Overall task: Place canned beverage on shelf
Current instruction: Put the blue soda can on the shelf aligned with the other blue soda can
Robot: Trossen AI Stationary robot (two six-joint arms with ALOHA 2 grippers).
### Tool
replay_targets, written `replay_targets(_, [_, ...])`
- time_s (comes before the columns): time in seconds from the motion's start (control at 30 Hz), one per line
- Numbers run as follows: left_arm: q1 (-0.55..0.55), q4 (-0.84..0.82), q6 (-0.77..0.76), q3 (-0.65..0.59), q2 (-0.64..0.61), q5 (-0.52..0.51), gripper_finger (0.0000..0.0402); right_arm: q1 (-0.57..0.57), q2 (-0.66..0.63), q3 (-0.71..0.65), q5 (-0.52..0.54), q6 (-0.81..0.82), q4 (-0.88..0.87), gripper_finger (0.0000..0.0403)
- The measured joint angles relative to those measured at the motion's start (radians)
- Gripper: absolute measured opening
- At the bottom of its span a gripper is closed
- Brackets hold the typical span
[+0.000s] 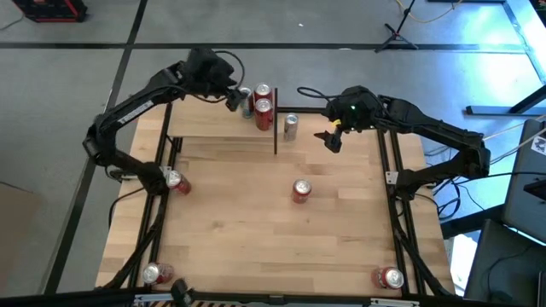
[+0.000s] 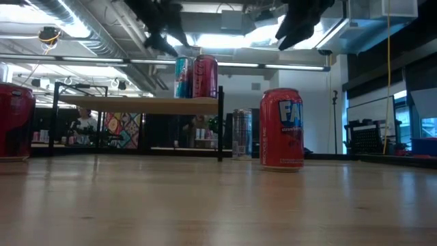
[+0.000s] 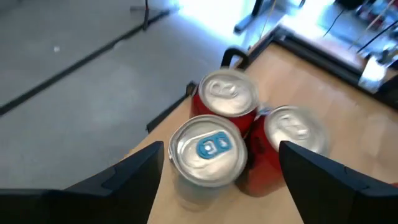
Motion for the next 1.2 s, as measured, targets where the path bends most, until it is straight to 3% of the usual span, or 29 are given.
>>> replay_targets(0.27, [-0.046,-0.013,-0.034,0.001,-0.169,-0.006,0.0306,-0.091,0.136,0.000,0.027,-0.064,0.132,0.0362])
replay_targets(0.47, [-0.105,-0.071,-0.082,0.001,-0.244,-0.034,0.0306,-0.149,0.252,-0.048,-0.112,-0.109,0.301,0.0362])
replay_targets(0.83, [-0.224,-0.201,-0.133,0.001,-0.267,-0.143,0.0306,-0.222,0.328,-0.243,-0.165,-0.077,0.721,0.0362])
replay_targets(1.2, [-0.250,-0.199,-0.135,0.001,-0.267,-0.207,0.0306,-0.207,0.442,-0.249,-0.095,-0.062,0.777,0.0362])
